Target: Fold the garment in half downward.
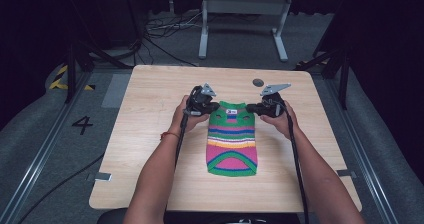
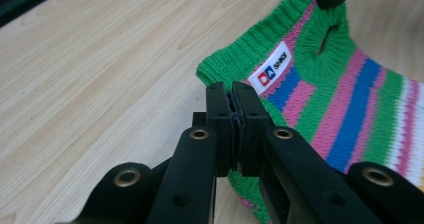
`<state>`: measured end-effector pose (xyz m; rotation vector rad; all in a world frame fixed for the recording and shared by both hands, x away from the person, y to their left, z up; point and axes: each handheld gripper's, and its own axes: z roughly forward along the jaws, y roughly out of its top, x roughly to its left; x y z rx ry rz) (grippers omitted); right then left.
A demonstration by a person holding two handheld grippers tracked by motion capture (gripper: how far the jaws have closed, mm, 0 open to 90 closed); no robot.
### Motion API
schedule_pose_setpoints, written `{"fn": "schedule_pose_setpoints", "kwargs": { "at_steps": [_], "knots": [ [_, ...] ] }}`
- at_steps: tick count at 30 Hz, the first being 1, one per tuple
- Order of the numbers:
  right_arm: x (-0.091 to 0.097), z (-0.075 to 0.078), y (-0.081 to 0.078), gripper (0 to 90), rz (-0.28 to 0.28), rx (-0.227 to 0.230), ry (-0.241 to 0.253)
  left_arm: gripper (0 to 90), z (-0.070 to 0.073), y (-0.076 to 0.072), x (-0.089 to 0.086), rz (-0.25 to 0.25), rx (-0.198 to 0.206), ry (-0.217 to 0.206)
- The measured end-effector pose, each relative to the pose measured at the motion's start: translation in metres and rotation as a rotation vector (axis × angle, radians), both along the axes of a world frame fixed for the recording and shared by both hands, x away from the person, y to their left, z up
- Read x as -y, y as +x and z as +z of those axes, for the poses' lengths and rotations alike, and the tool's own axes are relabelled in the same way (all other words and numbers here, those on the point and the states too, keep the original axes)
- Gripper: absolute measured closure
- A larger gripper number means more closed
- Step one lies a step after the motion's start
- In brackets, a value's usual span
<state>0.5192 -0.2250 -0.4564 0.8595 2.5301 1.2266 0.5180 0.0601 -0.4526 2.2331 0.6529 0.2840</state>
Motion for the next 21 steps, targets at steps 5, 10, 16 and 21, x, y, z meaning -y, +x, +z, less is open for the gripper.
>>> {"fn": "schedule_pose_setpoints", "kwargs": {
  "at_steps": [5,10,16,21],
  "knots": [
    [0.0,0.011,-0.014,85.9,0.044,0.031,0.0,87.3,0.009,-0.012,-0.004,-0.044,0.035,-0.006],
    [0.0,0.017,-0.024,85.9,0.068,0.049,0.01,87.3,0.015,-0.025,-0.007,-0.071,0.057,-0.001],
    [0.003,0.024,-0.037,85.9,0.097,0.069,0.022,87.3,0.021,-0.039,-0.008,-0.108,0.089,0.013],
    [0.005,0.03,-0.051,85.9,0.135,0.086,0.015,87.4,0.025,-0.054,-0.01,-0.149,0.108,0.018]
  ]
}}
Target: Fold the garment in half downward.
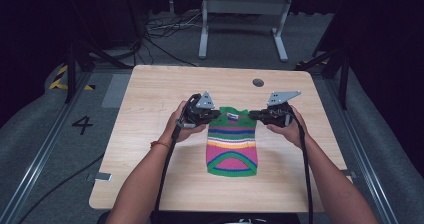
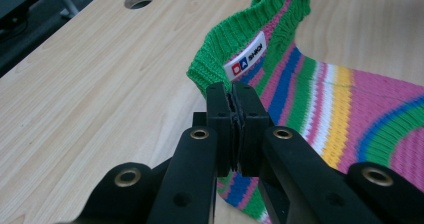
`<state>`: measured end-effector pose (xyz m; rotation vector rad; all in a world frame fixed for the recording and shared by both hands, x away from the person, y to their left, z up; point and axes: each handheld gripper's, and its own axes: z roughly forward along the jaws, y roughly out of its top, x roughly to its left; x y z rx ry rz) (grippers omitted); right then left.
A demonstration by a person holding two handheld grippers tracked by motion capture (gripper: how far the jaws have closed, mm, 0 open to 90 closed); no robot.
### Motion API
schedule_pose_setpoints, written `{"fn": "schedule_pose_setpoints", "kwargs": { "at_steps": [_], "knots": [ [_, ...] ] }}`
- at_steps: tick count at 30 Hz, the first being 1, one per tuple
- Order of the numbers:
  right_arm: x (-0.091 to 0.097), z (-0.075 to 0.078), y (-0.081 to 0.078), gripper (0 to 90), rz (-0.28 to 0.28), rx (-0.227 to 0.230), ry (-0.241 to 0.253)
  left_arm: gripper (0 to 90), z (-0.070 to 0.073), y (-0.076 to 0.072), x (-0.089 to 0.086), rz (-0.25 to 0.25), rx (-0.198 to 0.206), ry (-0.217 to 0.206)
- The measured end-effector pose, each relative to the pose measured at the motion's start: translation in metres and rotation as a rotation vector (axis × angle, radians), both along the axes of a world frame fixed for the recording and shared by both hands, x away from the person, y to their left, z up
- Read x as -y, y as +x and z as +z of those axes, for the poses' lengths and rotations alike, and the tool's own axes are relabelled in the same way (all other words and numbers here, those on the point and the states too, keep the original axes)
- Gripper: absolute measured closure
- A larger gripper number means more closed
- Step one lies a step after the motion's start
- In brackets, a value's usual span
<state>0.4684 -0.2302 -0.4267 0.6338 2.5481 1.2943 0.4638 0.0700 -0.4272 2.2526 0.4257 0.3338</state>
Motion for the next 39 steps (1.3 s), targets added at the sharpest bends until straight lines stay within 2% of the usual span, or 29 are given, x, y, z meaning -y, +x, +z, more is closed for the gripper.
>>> {"fn": "schedule_pose_setpoints", "kwargs": {
  "at_steps": [5,6,9,10,11,12,15,16,22,27,29,32,33,36,39],
  "knots": [
    [0.001,0.003,-0.015,85.9,0.052,0.008,0.002,87.4,0.002,-0.014,-0.006,-0.04,0.009,0.0],
    [0.001,0.004,-0.022,85.9,0.074,0.015,-0.009,87.4,0.002,-0.02,-0.008,-0.056,0.011,0.006],
    [0.001,0.003,-0.027,85.9,0.089,0.016,-0.008,87.4,0.001,-0.023,-0.008,-0.066,0.009,0.007],
    [0.002,0.002,-0.031,85.9,0.105,0.019,-0.005,87.4,0.0,-0.029,-0.009,-0.084,0.012,0.027],
    [0.004,-0.001,-0.039,85.8,0.122,0.015,-0.005,87.4,-0.002,-0.033,-0.009,-0.092,0.011,0.029],
    [0.004,-0.004,-0.042,85.9,0.129,0.007,0.005,87.5,-0.004,-0.035,-0.009,-0.1,0.006,0.033],
    [0.003,-0.012,-0.051,85.8,0.149,-0.007,-0.005,87.5,-0.009,-0.043,-0.008,-0.119,-0.002,0.042],
    [0.001,-0.016,-0.057,85.8,0.166,-0.012,-0.016,87.7,-0.012,-0.049,-0.006,-0.143,-0.009,0.053],
    [0.0,-0.021,-0.071,85.7,0.205,-0.021,-0.034,87.8,-0.02,-0.065,-0.004,-0.183,-0.016,0.097],
    [-0.002,-0.025,-0.084,85.7,0.236,-0.025,-0.035,87.8,-0.027,-0.077,-0.005,-0.197,-0.022,0.117],
    [-0.003,-0.027,-0.09,85.6,0.252,-0.024,-0.044,87.8,-0.028,-0.082,-0.007,-0.208,-0.03,0.109],
    [-0.004,-0.028,-0.097,85.5,0.271,-0.026,-0.049,87.8,-0.031,-0.09,-0.008,-0.226,-0.035,0.119],
    [-0.005,-0.029,-0.099,85.4,0.275,-0.038,-0.05,87.8,-0.033,-0.092,-0.007,-0.23,-0.041,0.122],
    [-0.007,-0.032,-0.105,85.0,0.292,-0.032,-0.088,87.7,-0.038,-0.098,-0.005,-0.243,-0.045,0.144],
    [-0.006,-0.039,-0.109,84.5,0.302,-0.051,-0.1,87.6,-0.042,-0.102,-0.005,-0.252,-0.048,0.16]
  ]
}}
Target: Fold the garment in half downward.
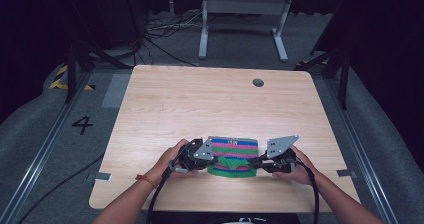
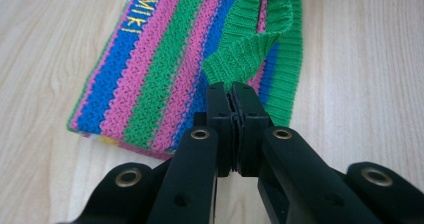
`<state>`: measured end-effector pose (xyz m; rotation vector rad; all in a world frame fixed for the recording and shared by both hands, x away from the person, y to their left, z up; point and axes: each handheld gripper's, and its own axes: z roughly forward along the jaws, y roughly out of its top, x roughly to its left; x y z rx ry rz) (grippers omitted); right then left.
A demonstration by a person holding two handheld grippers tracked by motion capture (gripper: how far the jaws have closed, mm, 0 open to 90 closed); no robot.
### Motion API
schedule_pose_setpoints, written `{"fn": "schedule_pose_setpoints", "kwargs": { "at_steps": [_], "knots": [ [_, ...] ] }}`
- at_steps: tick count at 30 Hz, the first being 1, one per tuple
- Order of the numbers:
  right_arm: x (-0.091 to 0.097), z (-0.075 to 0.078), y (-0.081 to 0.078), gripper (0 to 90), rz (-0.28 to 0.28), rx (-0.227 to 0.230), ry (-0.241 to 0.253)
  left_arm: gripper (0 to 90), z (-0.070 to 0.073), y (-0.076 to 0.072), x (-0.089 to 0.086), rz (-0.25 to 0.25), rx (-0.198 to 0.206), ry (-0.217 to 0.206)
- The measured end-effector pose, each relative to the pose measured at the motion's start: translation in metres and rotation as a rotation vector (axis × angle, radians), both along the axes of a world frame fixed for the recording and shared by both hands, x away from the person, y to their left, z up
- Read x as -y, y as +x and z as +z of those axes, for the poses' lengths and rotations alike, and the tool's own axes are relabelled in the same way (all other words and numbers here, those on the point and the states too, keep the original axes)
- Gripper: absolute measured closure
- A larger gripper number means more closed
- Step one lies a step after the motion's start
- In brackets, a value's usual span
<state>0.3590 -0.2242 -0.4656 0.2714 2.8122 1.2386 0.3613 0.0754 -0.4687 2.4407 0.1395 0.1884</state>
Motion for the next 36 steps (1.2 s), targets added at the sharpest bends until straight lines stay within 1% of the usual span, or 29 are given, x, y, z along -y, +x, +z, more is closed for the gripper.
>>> {"fn": "schedule_pose_setpoints", "kwargs": {
  "at_steps": [2,3,4,6,8,10,11,13,14,15,16,17,18,19,20,21,22,23,24,25,26,27,28,29,30,31,32,33,36],
  "knots": [
    [0.0,-0.004,-0.003,84.5,0.007,-0.002,-0.014,87.6,-0.001,-0.001,0.0,-0.003,0.005,-0.002],
    [0.0,-0.004,-0.003,84.5,0.007,-0.002,-0.014,87.6,-0.002,-0.002,-0.001,0.0,-0.003,0.002],
    [0.001,-0.008,-0.005,83.2,0.011,-0.013,-0.025,87.4,-0.003,-0.003,-0.002,0.001,-0.007,0.005],
    [0.001,-0.009,-0.006,83.1,0.017,-0.015,-0.027,87.2,-0.005,-0.005,-0.003,0.003,-0.019,0.001],
    [0.002,-0.011,-0.008,82.7,0.023,-0.019,-0.033,87.0,-0.006,-0.007,-0.004,-0.009,-0.026,0.018],
    [0.005,-0.012,-0.01,81.9,0.018,-0.021,-0.032,85.7,-0.005,-0.009,-0.006,-0.007,-0.03,0.018],
    [0.006,-0.012,-0.011,82.0,0.014,-0.025,-0.035,84.7,-0.003,-0.011,-0.008,-0.003,-0.021,0.014],
    [0.011,-0.011,-0.014,79.1,0.005,-0.02,-0.031,77.1,0.002,-0.013,-0.013,0.017,-0.021,0.001],
    [0.013,-0.01,-0.014,79.0,-0.003,-0.017,-0.028,75.7,0.003,-0.013,-0.015,0.035,-0.013,-0.014],
    [0.015,-0.008,-0.015,78.9,-0.008,-0.007,-0.025,72.1,0.005,-0.012,-0.017,0.063,-0.012,-0.031],
    [0.016,-0.006,-0.015,77.2,-0.025,0.0,-0.017,66.4,0.007,-0.011,-0.018,0.087,-0.018,-0.047],
    [0.016,-0.006,-0.015,77.2,-0.025,0.0,-0.017,64.2,0.007,-0.011,-0.018,0.087,-0.018,-0.047],
    [0.016,-0.001,-0.016,75.5,-0.045,0.011,0.002,61.4,0.009,-0.011,-0.017,0.102,-0.02,-0.067],
    [0.016,-0.001,-0.016,75.5,-0.045,0.011,0.002,58.4,0.009,-0.011,-0.017,0.102,-0.02,-0.067],
    [0.013,0.002,-0.015,72.8,-0.059,0.019,0.012,55.8,0.009,-0.011,-0.014,0.104,-0.021,-0.072],
    [0.013,0.002,-0.015,72.8,-0.059,0.019,0.012,55.8,0.008,-0.011,-0.01,0.104,-0.026,-0.071],
    [0.01,0.003,-0.015,70.7,-0.063,0.021,0.017,54.0,0.006,-0.011,-0.005,0.101,-0.01,-0.052],
    [0.006,0.002,-0.015,68.9,-0.065,0.025,0.016,51.1,0.003,-0.011,-0.001,0.095,-0.017,-0.035],
    [0.003,0.001,-0.014,68.3,-0.069,0.027,0.012,50.4,0.001,-0.01,0.002,0.09,-0.03,-0.022],
    [0.0,-0.001,-0.014,66.7,-0.071,0.031,0.006,48.7,-0.002,-0.009,0.004,0.088,-0.036,-0.016],
    [-0.002,-0.003,-0.013,64.4,-0.078,0.037,0.002,46.6,-0.005,-0.008,0.005,0.094,-0.034,-0.006],
    [-0.003,-0.006,-0.013,63.1,-0.091,0.034,-0.003,44.3,-0.008,-0.007,0.005,0.112,-0.035,-0.005],
    [-0.004,-0.01,-0.011,61.5,-0.097,0.028,-0.002,39.7,-0.011,-0.006,0.005,0.139,-0.038,-0.006],
    [-0.004,-0.013,-0.01,58.6,-0.11,0.029,-0.007,34.3,-0.014,-0.004,0.003,0.155,-0.049,-0.019],
    [-0.004,-0.017,-0.009,54.2,-0.126,0.036,-0.023,32.5,-0.017,-0.003,0.001,0.176,-0.066,-0.037],
    [-0.003,-0.021,-0.008,51.8,-0.143,0.027,-0.027,32.0,-0.02,-0.002,-0.001,0.188,-0.08,-0.047],
    [-0.002,-0.023,-0.007,49.8,-0.155,0.006,-0.023,31.2,-0.021,-0.001,-0.003,0.196,-0.088,-0.053],
    [0.0,-0.025,-0.006,47.6,-0.17,0.0,-0.014,31.1,-0.023,-0.001,-0.004,0.199,-0.092,-0.067],
    [0.001,-0.028,-0.006,46.5,-0.183,-0.006,-0.004,31.0,-0.025,-0.001,-0.005,0.203,-0.095,-0.078]
  ]
}}
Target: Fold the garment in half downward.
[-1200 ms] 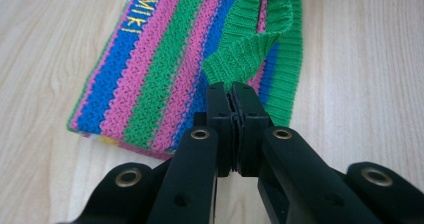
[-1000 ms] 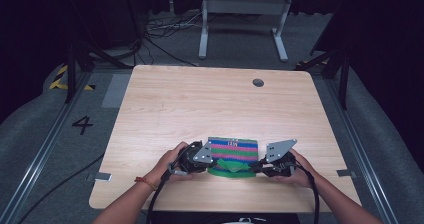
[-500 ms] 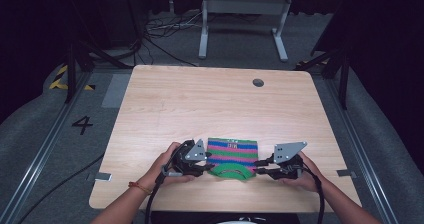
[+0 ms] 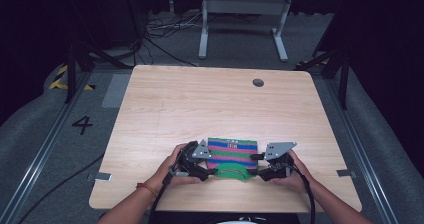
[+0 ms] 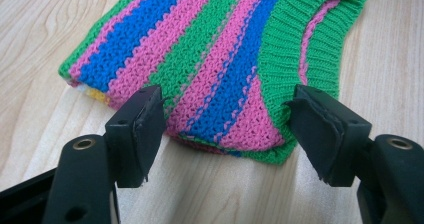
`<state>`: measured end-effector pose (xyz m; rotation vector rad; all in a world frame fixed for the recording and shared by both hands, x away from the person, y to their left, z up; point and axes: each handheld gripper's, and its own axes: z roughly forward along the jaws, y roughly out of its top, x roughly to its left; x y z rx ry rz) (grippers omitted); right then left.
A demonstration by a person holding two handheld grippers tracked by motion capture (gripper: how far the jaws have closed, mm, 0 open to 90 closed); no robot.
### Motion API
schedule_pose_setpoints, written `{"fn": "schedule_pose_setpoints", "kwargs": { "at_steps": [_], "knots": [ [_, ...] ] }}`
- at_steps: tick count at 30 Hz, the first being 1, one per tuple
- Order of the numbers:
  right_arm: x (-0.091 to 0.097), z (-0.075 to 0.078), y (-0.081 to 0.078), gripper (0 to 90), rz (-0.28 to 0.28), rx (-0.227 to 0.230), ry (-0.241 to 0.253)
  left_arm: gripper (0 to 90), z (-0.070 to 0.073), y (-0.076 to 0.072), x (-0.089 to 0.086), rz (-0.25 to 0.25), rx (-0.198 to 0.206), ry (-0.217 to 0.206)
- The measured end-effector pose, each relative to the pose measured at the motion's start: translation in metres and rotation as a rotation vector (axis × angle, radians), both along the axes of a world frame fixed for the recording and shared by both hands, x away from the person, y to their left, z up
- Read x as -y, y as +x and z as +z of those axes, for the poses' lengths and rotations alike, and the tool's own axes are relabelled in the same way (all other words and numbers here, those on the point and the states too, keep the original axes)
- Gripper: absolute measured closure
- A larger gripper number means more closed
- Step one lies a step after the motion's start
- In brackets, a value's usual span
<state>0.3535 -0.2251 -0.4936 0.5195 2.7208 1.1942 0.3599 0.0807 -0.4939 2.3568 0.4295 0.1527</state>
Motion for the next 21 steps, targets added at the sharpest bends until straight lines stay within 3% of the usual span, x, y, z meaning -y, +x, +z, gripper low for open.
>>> {"fn": "schedule_pose_setpoints", "kwargs": {
  "at_steps": [7,10,17,21],
  "knots": [
    [0.0008,-0.0022,-0.0013,45.8,-0.002,0.009,-0.007,30.4,-0.0047,0.0037,-0.0026,0.006,-0.034,-0.038],
    [0.0009,-0.0024,-0.0007,45.7,0.001,0.007,-0.004,29.2,-0.0076,0.0086,-0.0051,0.008,-0.084,-0.068],
    [0.0009,-0.0022,-0.0025,42.9,-0.016,0.021,-0.004,29.1,-0.0064,0.0082,-0.0042,0.015,-0.085,-0.058],
    [0.0007,-0.0004,-0.0022,37.4,-0.02,0.03,-0.017,26.8,-0.0024,0.0059,-0.0008,0.024,-0.055,-0.025]
  ]
}}
